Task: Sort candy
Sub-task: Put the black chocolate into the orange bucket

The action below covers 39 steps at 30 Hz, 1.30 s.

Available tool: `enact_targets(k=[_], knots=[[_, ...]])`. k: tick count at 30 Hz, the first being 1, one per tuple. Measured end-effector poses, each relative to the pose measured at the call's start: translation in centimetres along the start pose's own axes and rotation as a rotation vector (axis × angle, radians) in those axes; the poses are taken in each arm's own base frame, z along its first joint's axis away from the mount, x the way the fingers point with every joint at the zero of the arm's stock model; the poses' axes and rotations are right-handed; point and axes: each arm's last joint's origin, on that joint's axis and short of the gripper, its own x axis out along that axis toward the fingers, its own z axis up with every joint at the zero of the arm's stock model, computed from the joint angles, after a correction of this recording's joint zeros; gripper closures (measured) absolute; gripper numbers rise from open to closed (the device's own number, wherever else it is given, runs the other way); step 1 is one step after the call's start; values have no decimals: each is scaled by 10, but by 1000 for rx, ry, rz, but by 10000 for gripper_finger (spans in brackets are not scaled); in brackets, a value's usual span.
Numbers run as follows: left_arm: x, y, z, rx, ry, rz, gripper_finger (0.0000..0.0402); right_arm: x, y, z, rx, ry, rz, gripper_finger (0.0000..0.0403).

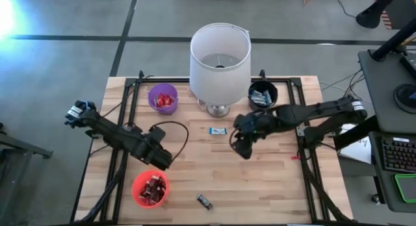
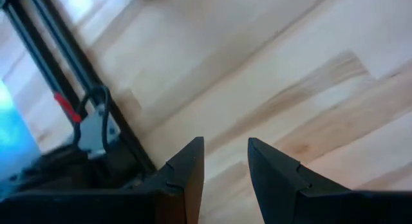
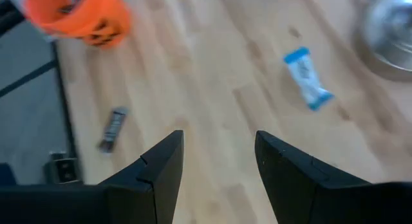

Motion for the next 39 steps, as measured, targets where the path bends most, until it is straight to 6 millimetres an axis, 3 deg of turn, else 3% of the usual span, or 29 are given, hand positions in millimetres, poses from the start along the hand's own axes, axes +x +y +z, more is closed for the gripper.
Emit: enact_targets(k=[8,17,23,31,39], knots=[[-4,34,2,22,-84,-51,299,32,40,14,-26,44,26,220],[0,60,-1,75,-142,-74,299,104,71,24,-72,195,139,235],[3,68,-3,120,-159,-77,299,120,103,33,-99,157,197,244],[4,70,-3,196,-174,-78,299,140,116,44,-35,174,185,207],[4,70,-3,246,-182,-72,299,175,120,17,97,302,87,182]])
